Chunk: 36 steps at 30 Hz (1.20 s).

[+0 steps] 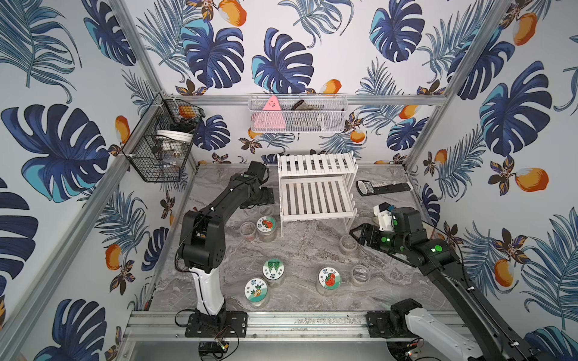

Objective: Place the seed container on the shelf
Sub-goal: Adjust the seed jar at the center of the board.

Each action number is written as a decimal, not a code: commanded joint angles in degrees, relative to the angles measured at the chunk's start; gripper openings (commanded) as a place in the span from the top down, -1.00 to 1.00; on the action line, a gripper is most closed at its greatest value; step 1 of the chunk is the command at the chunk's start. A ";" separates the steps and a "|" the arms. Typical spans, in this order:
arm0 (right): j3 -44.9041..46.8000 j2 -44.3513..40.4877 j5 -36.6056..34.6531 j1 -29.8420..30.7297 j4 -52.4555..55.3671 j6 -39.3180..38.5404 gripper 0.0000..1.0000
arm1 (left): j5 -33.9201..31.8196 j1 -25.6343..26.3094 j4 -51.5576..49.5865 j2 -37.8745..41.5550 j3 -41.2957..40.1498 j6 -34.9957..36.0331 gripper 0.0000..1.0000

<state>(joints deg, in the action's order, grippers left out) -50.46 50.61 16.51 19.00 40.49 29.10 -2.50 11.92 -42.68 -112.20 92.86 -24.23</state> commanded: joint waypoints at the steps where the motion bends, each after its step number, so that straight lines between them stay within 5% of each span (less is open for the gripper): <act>1: 0.57 0.28 0.69 0.07 -1.77 -0.80 -0.62 | 2.94 -0.14 0.64 -2.73 2.14 0.99 -0.97; 14: 1.77 0.54 -0.24 0.07 -2.17 -0.19 -0.64 | 2.75 0.45 1.02 -6.54 1.05 3.30 -0.97; 24: 1.15 1.37 -2.23 0.06 -0.49 -1.49 -0.67 | -7.91 0.03 0.46 -1.08 -7.41 1.57 -0.88; 36: 2.53 4.90 -6.01 -0.02 3.93 -0.30 -0.68 | -8.72 -10.09 1.41 11.75 -21.12 -0.12 -0.87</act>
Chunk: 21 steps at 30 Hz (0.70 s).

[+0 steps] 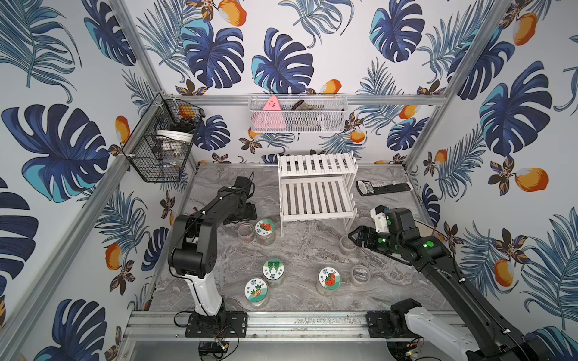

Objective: Place the seed container on the shelf
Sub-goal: Adjust the seed jar at the center of the board.

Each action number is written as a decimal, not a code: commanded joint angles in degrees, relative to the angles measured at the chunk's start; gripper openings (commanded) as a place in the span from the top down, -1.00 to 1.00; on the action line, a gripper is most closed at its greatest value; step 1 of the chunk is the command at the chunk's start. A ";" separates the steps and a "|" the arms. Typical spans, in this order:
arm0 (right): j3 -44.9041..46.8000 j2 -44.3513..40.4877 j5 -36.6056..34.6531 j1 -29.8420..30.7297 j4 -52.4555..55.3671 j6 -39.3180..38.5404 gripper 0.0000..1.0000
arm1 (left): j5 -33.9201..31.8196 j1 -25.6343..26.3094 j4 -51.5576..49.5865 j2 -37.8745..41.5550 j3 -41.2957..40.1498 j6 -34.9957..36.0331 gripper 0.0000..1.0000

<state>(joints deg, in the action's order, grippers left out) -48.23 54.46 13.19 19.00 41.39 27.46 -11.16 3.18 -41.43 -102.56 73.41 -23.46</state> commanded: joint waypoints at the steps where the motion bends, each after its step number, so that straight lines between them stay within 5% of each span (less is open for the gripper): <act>1: 0.46 2.06 -3.30 -0.02 3.84 1.52 -0.68 | -0.05 -1.84 -0.32 3.04 -1.95 -0.68 -0.88; 13: -3.13 9.09 -9.68 -0.40 2.83 1.96 -0.69 | 5.81 -0.38 -4.95 17.39 -1.41 1.82 -0.96; 21: -12.39 19.53 14.55 -14.57 -11.06 -2.49 -0.55 | 20.36 14.49 3.63 24.30 -2.19 -1.38 -0.96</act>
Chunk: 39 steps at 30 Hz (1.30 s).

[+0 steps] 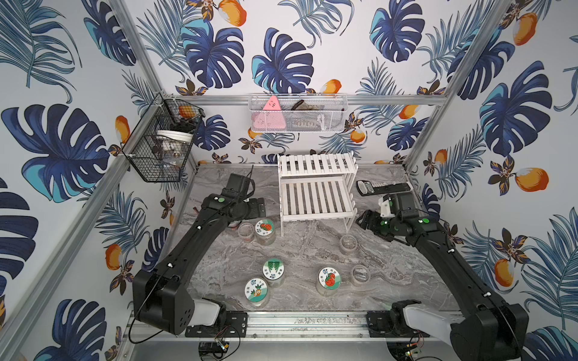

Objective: Place the seed container on the shelf
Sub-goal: Adjust the seed jar at the center of the board, then adjust the shelf at the center of the board.

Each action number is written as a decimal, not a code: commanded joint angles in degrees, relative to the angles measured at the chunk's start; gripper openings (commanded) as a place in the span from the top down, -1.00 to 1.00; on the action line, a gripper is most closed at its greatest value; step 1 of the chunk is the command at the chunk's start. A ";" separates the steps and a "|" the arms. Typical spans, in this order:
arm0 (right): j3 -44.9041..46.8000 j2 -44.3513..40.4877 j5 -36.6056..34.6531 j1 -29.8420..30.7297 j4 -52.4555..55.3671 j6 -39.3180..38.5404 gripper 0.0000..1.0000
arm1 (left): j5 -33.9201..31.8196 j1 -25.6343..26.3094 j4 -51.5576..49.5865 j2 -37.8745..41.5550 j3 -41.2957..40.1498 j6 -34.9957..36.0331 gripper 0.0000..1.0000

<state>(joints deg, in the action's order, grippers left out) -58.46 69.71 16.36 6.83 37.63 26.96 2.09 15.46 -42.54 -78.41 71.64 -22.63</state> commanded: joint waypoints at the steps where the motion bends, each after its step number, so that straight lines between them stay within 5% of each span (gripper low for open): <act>1: -4.19 7.34 12.67 -3.28 -7.08 -1.96 -0.53 | 8.54 3.09 6.42 -0.18 -0.66 -3.00 -0.95; 10: -12.37 23.44 24.60 -4.04 -13.86 -1.03 -0.49 | 17.14 6.40 13.79 -11.63 3.54 -4.16 -0.95; 20: -2.19 13.35 28.65 0.29 -12.69 -2.86 -0.46 | 20.15 7.82 14.09 -12.20 1.23 -1.72 -0.82; 31: -9.07 16.11 13.39 0.21 -1.67 -5.60 -0.51 | 16.08 8.62 11.76 -8.61 -1.71 -3.73 -0.82; 39: -3.60 1.61 -6.33 0.40 7.01 -1.75 -0.65 | 7.59 8.71 7.02 -4.87 -0.27 -1.76 -0.94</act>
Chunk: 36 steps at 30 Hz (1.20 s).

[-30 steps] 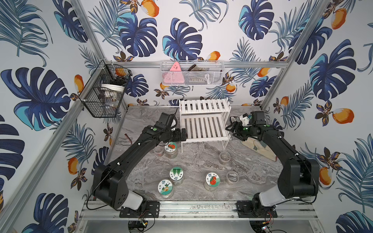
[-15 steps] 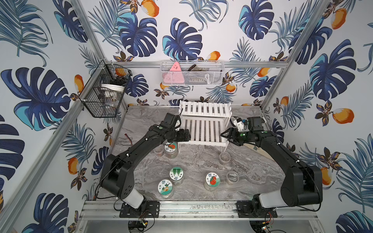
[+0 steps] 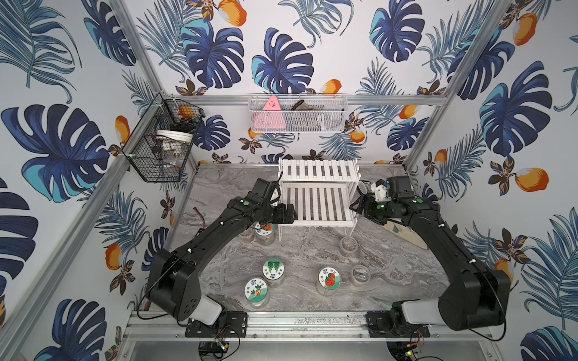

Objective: Place the seed container on the shelf
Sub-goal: Adjust the shelf at the center of the board, then pick up the seed jar at the center of the board.

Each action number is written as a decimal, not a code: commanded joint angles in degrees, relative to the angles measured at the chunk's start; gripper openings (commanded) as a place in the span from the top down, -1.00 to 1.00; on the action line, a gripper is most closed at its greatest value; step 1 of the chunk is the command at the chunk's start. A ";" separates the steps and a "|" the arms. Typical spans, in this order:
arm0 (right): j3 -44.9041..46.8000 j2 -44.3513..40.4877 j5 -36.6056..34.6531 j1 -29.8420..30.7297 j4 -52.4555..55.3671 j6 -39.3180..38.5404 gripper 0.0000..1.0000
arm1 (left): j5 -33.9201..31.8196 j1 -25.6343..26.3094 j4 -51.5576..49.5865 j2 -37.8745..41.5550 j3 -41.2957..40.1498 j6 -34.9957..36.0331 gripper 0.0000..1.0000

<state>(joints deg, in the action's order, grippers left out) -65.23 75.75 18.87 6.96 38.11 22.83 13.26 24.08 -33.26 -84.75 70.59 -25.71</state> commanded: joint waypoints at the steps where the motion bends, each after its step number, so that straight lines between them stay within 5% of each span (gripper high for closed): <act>1: 5.21 -6.53 -8.92 0.94 6.54 3.15 -0.68 | -3.38 0.09 -2.21 2.41 0.55 1.73 -0.95; 9: 20.10 -15.69 -20.12 16.44 -1.28 5.79 -0.71 | -0.16 6.94 6.96 14.11 -8.70 2.51 -0.97; 20: 25.59 -11.43 -16.56 17.01 -15.72 -3.40 -0.69 | -5.28 22.41 11.67 12.48 -11.26 4.32 -0.97; 36: 30.65 -9.25 -18.85 18.04 -18.93 2.99 -0.66 | -11.39 25.76 12.34 10.24 -10.93 4.66 -0.97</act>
<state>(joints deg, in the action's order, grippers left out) -35.57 66.11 1.06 24.71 16.51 22.41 3.42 49.82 -21.89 -74.65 59.18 -22.33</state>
